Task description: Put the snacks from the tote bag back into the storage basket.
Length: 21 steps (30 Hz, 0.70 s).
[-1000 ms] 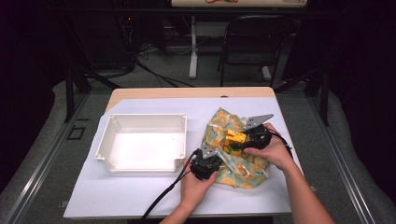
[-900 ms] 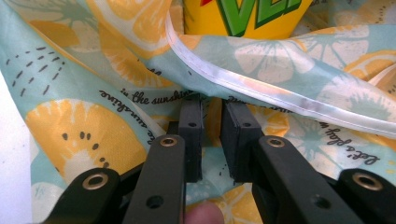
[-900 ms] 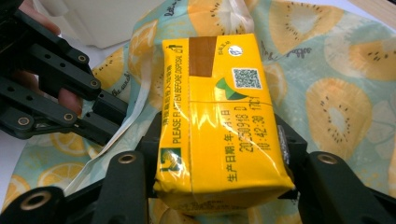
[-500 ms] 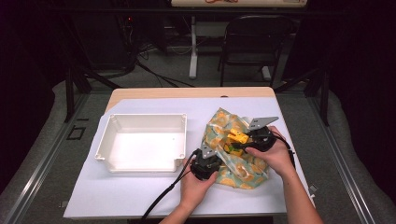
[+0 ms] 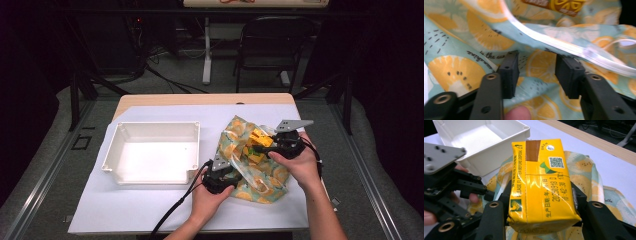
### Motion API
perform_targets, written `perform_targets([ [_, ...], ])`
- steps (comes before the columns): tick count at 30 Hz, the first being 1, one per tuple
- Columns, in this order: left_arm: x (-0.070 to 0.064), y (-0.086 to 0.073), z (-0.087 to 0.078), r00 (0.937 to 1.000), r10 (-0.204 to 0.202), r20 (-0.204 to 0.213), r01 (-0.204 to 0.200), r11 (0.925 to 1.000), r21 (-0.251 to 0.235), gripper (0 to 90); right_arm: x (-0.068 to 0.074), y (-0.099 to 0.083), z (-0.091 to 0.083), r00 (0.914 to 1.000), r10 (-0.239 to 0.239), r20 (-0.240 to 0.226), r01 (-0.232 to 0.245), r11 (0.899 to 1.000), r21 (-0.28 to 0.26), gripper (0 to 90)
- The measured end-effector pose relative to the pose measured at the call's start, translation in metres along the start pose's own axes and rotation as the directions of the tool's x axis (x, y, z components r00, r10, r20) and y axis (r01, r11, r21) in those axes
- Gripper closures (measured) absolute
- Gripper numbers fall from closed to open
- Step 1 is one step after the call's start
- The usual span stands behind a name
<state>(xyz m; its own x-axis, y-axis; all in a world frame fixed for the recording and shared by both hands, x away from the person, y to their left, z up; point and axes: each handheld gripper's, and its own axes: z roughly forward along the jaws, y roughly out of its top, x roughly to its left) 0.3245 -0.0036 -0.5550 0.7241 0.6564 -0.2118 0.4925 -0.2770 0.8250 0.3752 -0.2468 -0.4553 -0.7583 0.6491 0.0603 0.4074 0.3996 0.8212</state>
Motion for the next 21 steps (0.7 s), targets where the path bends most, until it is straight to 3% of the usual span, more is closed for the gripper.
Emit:
perform_targets([
  [5,-0.003,0.006,-0.021,0.9997,0.018,0.018,-0.017,0.9989,-0.044,44.1,0.002,0.001,-0.003,0.9995,0.032,0.004,-0.032,0.999,0.006,53.1],
  [10,0.000,0.010,-0.046,0.9972,0.071,0.023,-0.069,0.9952,-0.069,37.2,0.006,0.006,-0.009,0.9977,0.067,-0.001,-0.067,0.998,-0.008,53.1],
  [15,0.005,0.013,-0.075,0.9985,0.053,0.010,-0.052,0.9900,-0.132,32.9,0.011,0.013,-0.017,0.9976,0.068,0.015,-0.067,0.997,-0.029,53.1],
  [21,0.009,0.017,-0.080,0.9984,0.056,-0.010,-0.057,0.9875,-0.147,26.3,0.020,0.021,-0.021,0.9981,0.059,0.020,-0.058,0.998,-0.034,53.1],
])
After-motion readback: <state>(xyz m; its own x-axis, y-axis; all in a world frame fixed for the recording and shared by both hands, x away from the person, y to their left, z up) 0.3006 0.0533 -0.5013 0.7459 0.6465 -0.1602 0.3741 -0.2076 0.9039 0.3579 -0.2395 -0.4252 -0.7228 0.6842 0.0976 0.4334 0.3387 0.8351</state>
